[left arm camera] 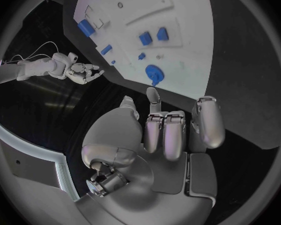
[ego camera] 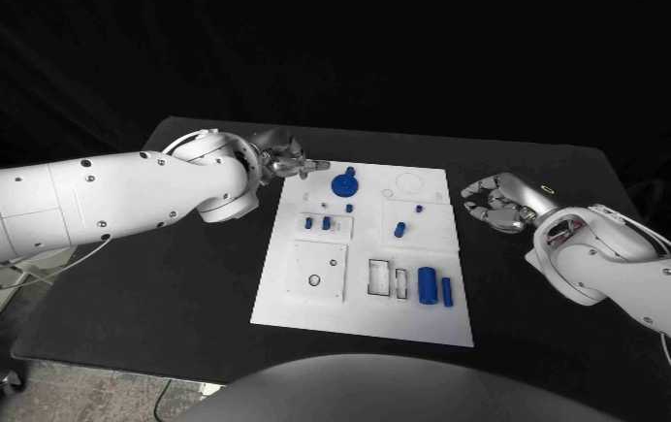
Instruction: Assemble the parts on the task board
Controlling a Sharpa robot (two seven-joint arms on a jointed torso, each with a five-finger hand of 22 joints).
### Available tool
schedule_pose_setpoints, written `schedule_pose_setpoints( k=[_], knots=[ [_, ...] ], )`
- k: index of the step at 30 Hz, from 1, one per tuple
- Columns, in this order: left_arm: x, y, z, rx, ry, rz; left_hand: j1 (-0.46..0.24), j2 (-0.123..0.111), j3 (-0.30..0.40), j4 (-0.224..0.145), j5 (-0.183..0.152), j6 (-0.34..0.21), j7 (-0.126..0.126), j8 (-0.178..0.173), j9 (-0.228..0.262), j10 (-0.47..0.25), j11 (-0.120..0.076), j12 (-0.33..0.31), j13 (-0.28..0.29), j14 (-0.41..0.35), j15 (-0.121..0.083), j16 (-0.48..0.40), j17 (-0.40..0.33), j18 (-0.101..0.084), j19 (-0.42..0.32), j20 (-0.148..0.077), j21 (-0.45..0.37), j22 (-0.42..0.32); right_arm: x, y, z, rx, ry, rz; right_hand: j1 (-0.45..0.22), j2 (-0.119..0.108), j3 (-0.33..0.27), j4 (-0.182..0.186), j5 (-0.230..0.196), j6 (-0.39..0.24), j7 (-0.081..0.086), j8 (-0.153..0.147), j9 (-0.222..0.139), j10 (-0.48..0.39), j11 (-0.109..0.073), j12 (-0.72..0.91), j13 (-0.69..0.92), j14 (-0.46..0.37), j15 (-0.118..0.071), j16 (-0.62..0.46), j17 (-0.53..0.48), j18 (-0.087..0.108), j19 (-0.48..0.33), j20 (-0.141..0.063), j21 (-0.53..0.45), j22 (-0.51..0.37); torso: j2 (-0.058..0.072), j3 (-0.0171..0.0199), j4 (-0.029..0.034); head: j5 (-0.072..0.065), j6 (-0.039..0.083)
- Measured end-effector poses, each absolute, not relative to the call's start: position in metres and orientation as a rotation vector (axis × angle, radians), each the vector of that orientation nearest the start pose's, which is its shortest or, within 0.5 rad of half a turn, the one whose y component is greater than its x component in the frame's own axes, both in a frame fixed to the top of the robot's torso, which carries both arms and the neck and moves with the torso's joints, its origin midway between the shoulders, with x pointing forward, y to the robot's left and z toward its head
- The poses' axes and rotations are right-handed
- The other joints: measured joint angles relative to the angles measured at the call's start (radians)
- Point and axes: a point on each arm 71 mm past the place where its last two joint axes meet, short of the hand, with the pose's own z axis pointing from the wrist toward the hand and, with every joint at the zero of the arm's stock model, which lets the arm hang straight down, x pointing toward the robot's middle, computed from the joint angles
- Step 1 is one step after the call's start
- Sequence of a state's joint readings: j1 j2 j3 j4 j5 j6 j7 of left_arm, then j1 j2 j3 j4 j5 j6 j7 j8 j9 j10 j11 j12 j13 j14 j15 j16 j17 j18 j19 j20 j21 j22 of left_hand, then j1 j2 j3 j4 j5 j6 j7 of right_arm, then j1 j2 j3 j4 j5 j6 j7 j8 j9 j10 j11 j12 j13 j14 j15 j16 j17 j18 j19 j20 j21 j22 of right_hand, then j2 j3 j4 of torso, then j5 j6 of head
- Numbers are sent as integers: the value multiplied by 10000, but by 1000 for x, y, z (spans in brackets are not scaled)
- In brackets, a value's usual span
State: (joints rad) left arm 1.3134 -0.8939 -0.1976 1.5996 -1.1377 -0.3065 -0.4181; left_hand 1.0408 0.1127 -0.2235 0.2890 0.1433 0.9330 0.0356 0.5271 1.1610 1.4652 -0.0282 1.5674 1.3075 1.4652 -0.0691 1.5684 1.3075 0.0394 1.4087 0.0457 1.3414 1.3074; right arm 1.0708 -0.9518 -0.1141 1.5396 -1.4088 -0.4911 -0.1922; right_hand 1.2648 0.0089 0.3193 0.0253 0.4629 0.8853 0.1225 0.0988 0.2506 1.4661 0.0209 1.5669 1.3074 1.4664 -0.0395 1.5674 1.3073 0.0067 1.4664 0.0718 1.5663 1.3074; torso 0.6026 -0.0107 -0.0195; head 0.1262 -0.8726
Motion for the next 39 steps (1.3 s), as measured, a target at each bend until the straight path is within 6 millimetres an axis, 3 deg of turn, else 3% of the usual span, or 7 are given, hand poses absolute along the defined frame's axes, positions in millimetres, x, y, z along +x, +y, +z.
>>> schedule_pose_setpoints(
  k=[4, 8, 9, 10, 12, 17, 39],
  knots=[
    [486, 219, -181, -1994, 18005, -5794, 1567, -179, 157, -353, 849, -485, 84, -50, -3, 11, 74, -464, 4, 24, 86, 0, 0, 153, -22, 101, 68, 0, 443, -257, -256, 780, 17144, 5231, -43, -36, -2, 55, 0, 59, -15, 16, 0, 0, 0, 0, 0, 0, 0, 0, 3, 0, 0, 0, 0, 0, 21, 5, -26, 1, 0],
    [495, 201, -180, -807, 17249, -6895, 3327, -535, 648, -855, 800, -653, 87, -380, -397, -170, 214, -620, 97, 11, 107, 0, -1, 154, 477, 82, 764, -1, 443, -257, -254, 774, 16959, 5359, -93, 14, -2, 55, 0, 73, -2, 16, 9, 0, 0, 0, 0, 0, 0, 0, 8, 0, 0, 0, 0, -1, 49, 7, -30, 12, 0],
    [496, 197, -181, -479, 17143, -7084, 3710, -572, 766, -790, 711, -653, 87, -517, -588, -1088, 228, -1013, 98, 9, 108, -8, -1, 154, 497, 78, 789, 0, 443, -256, -254, 772, 16926, 5386, -93, 14, -2, 55, 0, 85, -14, 21, 9, 0, 0, 0, 0, 0, 0, 0, 8, 0, 0, 0, 0, 0, 56, 7, -28, 13, 0],
    [496, 193, -184, -139, 17062, -7238, 4093, -591, 867, -683, 672, -685, 132, -669, -792, -2481, 189, -2821, -260, 11, 150, -126, -1, 155, 492, 83, 790, 0, 442, -256, -254, 771, 16895, 5413, -93, 14, -2, 55, 0, 104, -33, 57, 9, 0, -1, 0, 0, 0, 0, 0, 8, 0, 0, -1, 0, -1, 66, 4, -27, 18, 0],
    [496, 185, -192, 700, 16936, -7461, 4856, -799, 1114, -221, 568, -710, 363, -1181, -1441, -5017, 424, -7299, -3113, 10, 394, -519, -1, 155, 368, 206, 738, 0, 442, -256, -253, 769, 16830, 5473, -93, 14, -2, 55, 0, 104, -33, 56, 9, 0, 0, 0, 0, 0, -1, 0, 8, 0, 0, -1, 0, -1, 81, -1, -32, 21, 0],
    [492, 172, -206, 2681, 16746, -7517, 5432, -1158, 1491, 43, 491, -860, 415, -2269, -2758, -5890, 575, -9830, -4980, -104, 462, -1071, -2, 154, 352, 338, 721, -1, 440, -256, -251, 764, 16718, 5581, -93, 14, -2, 55, 40, 140, 2, 56, 17, 0, -1, 0, -1, 0, -1, 0, 7, 1, 0, -1, 0, -1, 130, -17, -59, 5, 0],
    [483, 157, -245, 6250, 17248, -6552, 5182, -1695, 2383, 2, 637, -575, 230, -3538, -4694, -6388, 643, -10568, -6134, -123, 442, -1203, -2, 155, 495, 475, 915, 7, 440, -257, -250, 772, 16673, 5646, -92, 14, -2, 55, 136, 169, -28, 55, 16, 0, -1, 0, -1, 0, -1, 0, 4, 0, 0, -2, 0, 6, 199, -35, -96, -50, 0]
  ],
)
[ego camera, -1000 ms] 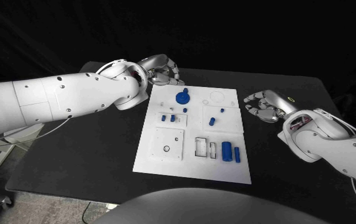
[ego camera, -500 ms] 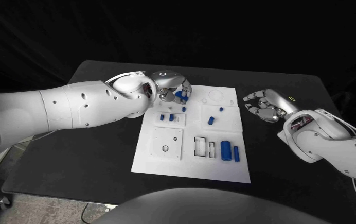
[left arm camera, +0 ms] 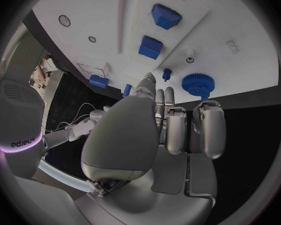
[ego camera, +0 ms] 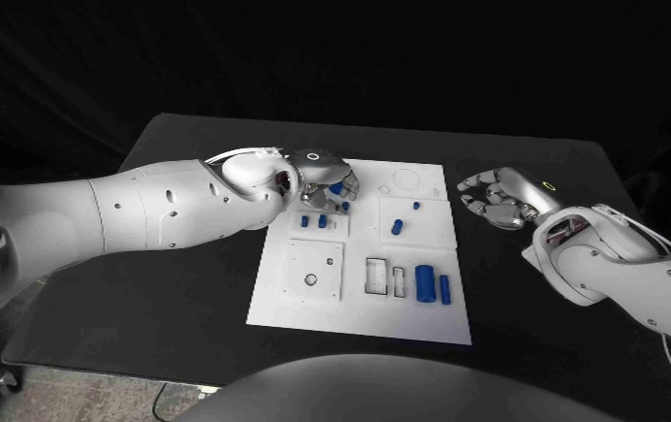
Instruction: Assemble the parts on the task board
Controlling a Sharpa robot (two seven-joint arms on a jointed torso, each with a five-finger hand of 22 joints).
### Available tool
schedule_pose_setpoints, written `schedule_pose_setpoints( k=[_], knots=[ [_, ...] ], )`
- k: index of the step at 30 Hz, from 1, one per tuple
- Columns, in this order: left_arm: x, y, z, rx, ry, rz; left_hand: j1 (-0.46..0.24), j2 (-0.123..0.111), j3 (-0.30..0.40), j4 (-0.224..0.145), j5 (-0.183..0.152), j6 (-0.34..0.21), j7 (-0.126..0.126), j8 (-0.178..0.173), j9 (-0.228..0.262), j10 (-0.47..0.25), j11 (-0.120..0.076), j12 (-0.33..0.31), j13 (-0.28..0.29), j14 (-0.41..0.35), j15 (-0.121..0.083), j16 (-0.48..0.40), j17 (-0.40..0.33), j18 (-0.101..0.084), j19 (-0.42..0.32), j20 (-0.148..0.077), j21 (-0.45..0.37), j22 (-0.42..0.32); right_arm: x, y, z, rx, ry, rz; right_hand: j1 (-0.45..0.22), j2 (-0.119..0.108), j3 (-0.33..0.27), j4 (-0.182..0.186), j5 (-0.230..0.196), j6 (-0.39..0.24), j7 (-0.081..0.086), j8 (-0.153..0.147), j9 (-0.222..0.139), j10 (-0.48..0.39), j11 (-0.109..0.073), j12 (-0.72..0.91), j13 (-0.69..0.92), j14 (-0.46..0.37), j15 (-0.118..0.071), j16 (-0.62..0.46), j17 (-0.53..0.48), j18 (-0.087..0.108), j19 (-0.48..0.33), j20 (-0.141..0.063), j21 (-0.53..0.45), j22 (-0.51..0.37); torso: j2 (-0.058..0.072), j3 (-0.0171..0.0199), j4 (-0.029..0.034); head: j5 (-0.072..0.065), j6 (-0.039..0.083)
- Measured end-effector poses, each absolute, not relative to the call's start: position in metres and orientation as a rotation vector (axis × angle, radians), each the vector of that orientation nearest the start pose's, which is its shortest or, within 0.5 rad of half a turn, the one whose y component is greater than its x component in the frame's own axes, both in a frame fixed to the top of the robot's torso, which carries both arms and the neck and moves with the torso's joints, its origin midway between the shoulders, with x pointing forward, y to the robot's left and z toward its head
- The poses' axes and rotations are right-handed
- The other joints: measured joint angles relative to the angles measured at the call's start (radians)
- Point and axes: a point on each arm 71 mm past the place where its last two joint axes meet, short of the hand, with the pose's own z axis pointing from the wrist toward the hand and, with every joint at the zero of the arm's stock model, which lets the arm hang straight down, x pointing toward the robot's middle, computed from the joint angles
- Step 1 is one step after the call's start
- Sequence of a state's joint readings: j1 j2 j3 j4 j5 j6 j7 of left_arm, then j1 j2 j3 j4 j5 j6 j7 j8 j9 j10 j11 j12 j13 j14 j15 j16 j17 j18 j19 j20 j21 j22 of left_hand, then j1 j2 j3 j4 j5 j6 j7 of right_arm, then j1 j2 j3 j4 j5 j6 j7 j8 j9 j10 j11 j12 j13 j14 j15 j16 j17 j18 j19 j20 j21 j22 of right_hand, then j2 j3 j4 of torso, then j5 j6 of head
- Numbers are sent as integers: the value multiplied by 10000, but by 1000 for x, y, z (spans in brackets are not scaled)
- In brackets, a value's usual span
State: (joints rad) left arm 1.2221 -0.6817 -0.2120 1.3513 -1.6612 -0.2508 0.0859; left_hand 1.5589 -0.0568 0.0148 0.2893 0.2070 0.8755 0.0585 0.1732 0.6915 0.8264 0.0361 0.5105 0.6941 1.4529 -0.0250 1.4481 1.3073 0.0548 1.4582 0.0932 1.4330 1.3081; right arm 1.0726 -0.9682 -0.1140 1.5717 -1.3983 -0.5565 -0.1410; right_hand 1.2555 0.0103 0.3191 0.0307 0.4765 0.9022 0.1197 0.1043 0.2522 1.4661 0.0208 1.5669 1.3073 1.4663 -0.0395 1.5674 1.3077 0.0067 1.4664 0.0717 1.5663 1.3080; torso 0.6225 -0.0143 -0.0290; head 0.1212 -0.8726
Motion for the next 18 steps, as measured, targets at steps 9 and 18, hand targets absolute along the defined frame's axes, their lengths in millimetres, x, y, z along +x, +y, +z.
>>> schedule_pose_setpoints(
  k=[9, 18],
  knots=[
    [484, 156, -255, 6486, 17537, -6267, 53, -53, 430, -16, 496, 269, -16, -142, -298, 59, -57, 162, -70, 0, 0, 0, 9, -9, 36, 35, 75, -1, 440, -257, -251, 783, 16684, 5631, 0, 0, 0, 0, 59, 0, 0, 0, -1, 0, 0, 0, 8, 0, 0, 0, -1, 1, 0, 0, 0, -2, -10, 5, -10, -22, 0],
    [484, 157, -259, 6474, 17474, -6203, 27, -238, 830, -32, 855, 433, -180, -289, -606, -103, 104, 162, -221, 0, 0, 0, 7, -154, 35, 35, 106, -2, 440, -258, -251, 802, 16696, 5602, 0, 0, 0, 0, 59, 0, 0, 0, -1, 0, 0, 0, 7, 0, 0, 0, -2, 0, 0, 0, 0, -2, -11, 8, -5, -81, 0]
  ],
)
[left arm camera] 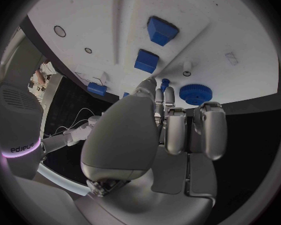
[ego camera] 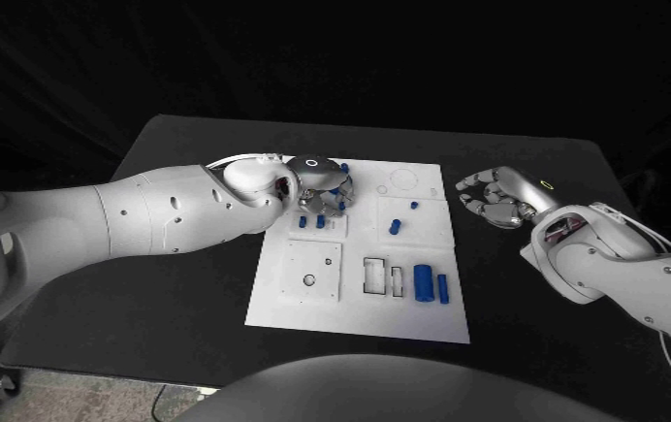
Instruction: Assemble the parts on the task board
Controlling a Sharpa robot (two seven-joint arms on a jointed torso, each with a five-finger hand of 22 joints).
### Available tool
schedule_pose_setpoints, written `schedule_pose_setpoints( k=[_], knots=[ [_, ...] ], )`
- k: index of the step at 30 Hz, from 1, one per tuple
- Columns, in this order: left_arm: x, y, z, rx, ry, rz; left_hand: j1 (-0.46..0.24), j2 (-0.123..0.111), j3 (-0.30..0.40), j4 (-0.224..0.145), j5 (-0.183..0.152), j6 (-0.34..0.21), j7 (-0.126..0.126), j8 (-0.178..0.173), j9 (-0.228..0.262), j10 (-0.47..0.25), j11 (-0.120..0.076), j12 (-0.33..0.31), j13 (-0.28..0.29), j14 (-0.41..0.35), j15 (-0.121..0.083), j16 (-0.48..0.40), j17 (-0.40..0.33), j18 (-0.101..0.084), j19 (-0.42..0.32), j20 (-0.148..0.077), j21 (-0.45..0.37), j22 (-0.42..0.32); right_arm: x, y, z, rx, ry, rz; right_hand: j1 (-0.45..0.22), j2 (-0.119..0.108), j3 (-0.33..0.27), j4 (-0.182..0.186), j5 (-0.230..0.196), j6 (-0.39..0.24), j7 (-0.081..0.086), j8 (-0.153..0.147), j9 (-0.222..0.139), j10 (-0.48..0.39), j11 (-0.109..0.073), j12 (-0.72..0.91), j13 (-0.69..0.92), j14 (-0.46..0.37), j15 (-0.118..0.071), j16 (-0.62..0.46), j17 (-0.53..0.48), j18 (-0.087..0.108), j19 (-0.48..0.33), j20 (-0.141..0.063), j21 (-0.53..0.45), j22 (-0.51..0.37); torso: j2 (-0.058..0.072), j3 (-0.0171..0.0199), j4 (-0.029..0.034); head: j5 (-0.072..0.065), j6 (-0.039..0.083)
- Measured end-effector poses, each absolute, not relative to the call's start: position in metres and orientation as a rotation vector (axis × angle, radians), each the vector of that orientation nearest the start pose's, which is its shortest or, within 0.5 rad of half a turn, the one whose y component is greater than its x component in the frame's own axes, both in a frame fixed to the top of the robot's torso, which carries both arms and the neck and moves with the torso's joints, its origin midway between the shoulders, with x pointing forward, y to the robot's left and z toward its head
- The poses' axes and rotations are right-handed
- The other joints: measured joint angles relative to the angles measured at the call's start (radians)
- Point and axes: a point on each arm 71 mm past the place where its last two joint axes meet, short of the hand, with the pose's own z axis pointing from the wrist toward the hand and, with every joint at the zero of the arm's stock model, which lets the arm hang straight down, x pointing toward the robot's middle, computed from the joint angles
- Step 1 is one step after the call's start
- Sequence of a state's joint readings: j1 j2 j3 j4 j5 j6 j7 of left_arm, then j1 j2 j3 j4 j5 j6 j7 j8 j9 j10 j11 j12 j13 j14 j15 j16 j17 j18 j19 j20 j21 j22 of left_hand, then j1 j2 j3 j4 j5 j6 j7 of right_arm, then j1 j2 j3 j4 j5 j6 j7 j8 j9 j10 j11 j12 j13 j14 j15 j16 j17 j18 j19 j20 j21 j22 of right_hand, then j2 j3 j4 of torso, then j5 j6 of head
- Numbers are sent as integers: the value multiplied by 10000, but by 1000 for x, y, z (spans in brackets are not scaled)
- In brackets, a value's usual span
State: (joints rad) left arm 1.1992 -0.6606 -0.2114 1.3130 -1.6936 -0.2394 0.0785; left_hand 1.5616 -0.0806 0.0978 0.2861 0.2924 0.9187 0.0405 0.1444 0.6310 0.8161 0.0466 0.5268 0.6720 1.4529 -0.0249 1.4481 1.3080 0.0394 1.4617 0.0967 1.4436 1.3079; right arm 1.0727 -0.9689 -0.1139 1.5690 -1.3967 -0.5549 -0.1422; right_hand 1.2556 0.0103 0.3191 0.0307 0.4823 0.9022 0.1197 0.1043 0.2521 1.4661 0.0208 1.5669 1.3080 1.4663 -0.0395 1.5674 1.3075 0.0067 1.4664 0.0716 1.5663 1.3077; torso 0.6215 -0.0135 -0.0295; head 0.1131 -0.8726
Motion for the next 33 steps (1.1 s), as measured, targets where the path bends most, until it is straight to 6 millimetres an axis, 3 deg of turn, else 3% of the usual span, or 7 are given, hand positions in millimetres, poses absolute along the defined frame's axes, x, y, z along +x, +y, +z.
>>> schedule_pose_setpoints(
  k=[7, 15, 33],
  knots=[
    [485, 156, -257, 6381, 17180, -6281, -104, -104, 368, -1, 314, 87, -87, -117, -193, -235, 48, 368, 247, -35, 35, 0, -1, 0, 0, -1, 0, -1, 440, -258, -251, 816, 16717, 5570, 0, 0, 30, -30, 39, 0, 0, 0, -1, 0, 0, 0, -1, 0, 0, 0, -1, 0, 0, 0, 0, -1, 0, 0, 11, -12, 0],
    [486, 157, -255, 6214, 16843, -6399, -228, -228, 749, -14, 383, 320, -248, -177, -361, -479, 51, 1049, 707, -69, 69, 0, -2, 0, 0, -1, -1, -2, 441, -260, -252, 830, 16757, 5506, 0, 0, 29, -29, 39, 0, 0, 0, -1, 0, 0, 0, -2, 0, 0, 0, -1, 0, 0, 0, 0, -1, -1, 0, 24, -12, 0],
    [491, 153, -258, 6133, 17118, -6234, -477, -369, 1156, 28, 383, 244, -174, -464, -593, -445, 22, 977, 392, -104, 104, -39, -3, 1, 0, -1, -1, -3, 442, -259, -252, 826, 16812, 5498, 0, 0, 29, -29, 79, 0, 0, 0, -10, 0, 0, 0, -4, 0, 0, 0, 6, 1, 0, 0, 0, -3, -5, -1, 10, 62, 0]
  ],
)
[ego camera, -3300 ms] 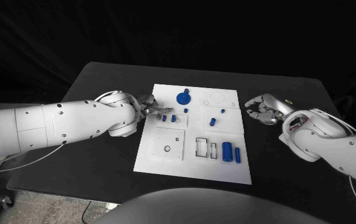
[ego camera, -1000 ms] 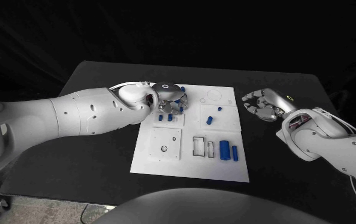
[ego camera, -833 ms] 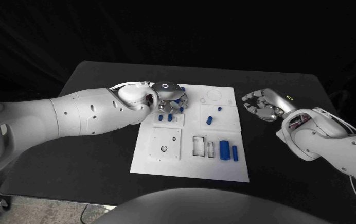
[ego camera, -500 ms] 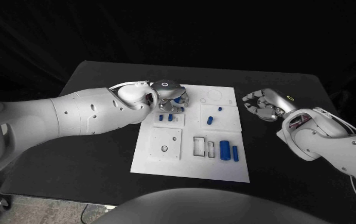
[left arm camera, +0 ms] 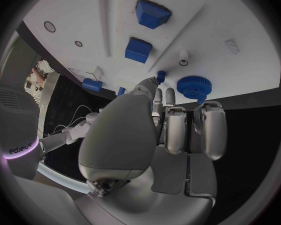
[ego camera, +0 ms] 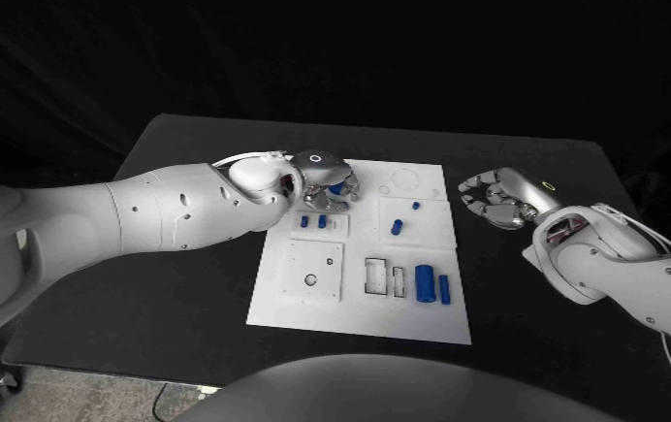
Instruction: Assemble the parts on the task board
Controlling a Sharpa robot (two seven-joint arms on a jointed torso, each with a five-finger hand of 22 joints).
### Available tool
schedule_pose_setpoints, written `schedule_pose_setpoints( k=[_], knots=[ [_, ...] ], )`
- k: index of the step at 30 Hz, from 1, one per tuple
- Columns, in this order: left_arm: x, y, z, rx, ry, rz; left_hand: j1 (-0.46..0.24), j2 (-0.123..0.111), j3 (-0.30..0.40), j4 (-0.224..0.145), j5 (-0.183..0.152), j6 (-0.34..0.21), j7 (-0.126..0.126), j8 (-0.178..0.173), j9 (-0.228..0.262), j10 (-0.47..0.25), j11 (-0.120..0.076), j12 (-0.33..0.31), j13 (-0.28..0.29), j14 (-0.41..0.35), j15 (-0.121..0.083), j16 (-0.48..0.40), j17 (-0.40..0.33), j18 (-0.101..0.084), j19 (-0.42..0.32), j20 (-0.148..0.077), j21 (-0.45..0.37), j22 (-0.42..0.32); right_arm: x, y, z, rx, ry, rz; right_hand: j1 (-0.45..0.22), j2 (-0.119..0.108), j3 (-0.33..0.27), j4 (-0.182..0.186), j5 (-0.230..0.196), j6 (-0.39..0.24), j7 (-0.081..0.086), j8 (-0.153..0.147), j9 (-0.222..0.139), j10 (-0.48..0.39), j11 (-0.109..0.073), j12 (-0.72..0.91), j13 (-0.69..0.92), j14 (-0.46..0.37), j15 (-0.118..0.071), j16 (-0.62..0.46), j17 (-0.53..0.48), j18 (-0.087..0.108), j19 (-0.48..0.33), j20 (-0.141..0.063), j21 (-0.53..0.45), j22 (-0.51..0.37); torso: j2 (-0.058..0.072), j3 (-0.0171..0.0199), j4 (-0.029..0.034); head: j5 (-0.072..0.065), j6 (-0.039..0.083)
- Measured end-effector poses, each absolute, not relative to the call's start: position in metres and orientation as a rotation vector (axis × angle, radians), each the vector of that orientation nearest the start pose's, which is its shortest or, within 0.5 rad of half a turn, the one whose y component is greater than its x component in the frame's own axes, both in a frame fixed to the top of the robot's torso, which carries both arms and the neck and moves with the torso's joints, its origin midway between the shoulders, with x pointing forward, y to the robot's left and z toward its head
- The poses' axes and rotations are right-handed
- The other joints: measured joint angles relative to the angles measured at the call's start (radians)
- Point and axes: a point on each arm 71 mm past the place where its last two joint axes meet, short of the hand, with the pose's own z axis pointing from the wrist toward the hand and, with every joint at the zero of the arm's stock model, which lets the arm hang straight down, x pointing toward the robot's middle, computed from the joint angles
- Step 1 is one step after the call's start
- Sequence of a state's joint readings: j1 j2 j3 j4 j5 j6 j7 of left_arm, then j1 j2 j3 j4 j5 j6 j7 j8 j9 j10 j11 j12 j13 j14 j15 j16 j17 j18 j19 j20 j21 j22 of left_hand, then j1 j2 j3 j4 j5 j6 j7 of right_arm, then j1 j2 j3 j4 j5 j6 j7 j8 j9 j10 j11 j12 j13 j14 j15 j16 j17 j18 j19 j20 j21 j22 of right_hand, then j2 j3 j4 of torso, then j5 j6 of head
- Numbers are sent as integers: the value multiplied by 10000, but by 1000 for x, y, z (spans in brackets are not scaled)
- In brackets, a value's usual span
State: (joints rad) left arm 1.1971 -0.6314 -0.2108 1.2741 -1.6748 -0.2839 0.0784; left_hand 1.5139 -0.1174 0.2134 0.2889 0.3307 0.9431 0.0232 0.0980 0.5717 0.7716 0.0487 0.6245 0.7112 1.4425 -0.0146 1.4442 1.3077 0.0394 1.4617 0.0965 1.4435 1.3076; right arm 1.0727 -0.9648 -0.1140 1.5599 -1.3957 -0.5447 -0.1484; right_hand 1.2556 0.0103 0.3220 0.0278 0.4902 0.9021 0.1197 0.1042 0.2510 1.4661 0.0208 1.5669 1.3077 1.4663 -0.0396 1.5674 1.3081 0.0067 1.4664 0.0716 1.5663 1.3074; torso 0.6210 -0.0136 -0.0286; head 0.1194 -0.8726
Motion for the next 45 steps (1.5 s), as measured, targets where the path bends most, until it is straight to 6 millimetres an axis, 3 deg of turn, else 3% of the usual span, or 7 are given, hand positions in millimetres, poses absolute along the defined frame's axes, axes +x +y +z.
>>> schedule_pose_setpoints(
  k=[17, 23, 28, 37, 45],
  knots=[
    [494, 157, -268, 6084, 17669, -5907, -76, -76, 290, -64, -47, 56, 56, -75, -41, 493, -136, -57, -330, -35, -36, -38, -2, 0, 36, 36, 50, -1, 441, -260, -252, 842, 16818, 5472, 0, 0, 0, 0, 0, 0, 0, 0, 1, 0, 0, 0, -2, 0, 0, 0, -2, 0, 0, 0, 0, -1, 3, 0, -10, -83, 0],
    [495, 157, -268, 6050, 17656, -5936, 47, 46, 623, -176, -173, 424, 266, 39, -6, 1058, -442, -229, -622, 58, -344, -38, -2, 0, 36, 35, 270, -2, 441, -260, -252, 844, 16820, 5471, 0, 0, 28, -28, 0, 0, 0, 0, 1, 0, 0, 0, -2, 0, 0, 0, -3, 0, 0, 0, 0, 7, 3, 0, -5, -118, 0],
    [494, 156, -268, 6031, 17582, -6027, 124, 122, 799, -332, -240, 858, 312, 260, 120, 1660, -499, -563, -1039, 141, -427, 21, -2, 0, 36, 35, 385, -2, 441, -260, -252, 846, 16821, 5471, 0, 0, 28, -28, 0, 0, 0, 0, 1, 0, 0, 0, -2, 0, 0, 0, -3, 0, 0, 0, 0, 7, 1, -1, -4, -128, 0],
    [492, 159, -268, 5942, 17387, -6369, 216, 51, 1092, -537, -191, 1235, 229, 453, 200, 3261, -431, -1840, -2304, 142, -427, -187, -78, 1, 36, -74, 553, -2, 442, -260, -252, 863, 16825, 5464, 0, 0, 28, -28, -1, 0, 0, 0, 1, 0, 0, 0, -3, 0, 0, 0, -4, -1, 0, 0, 0, 6, -6, -2, 1, -134, 0],
    [491, 174, -257, 5441, 17047, -6480, 125, -41, 1191, -612, -191, 1237, 230, 453, 212, 3554, -375, -2472, -2801, 70, -355, -318, -350, 0, 36, -145, 553, -2, 442, -261, -253, 882, 16830, 5437, 0, 0, 28, -28, -1, 0, 0, 0, 2, 0, 0, 0, -3, 0, 0, 0, -6, 0, 0, 0, 0, 5, -28, 10, 7, -108, 0]
  ],
)
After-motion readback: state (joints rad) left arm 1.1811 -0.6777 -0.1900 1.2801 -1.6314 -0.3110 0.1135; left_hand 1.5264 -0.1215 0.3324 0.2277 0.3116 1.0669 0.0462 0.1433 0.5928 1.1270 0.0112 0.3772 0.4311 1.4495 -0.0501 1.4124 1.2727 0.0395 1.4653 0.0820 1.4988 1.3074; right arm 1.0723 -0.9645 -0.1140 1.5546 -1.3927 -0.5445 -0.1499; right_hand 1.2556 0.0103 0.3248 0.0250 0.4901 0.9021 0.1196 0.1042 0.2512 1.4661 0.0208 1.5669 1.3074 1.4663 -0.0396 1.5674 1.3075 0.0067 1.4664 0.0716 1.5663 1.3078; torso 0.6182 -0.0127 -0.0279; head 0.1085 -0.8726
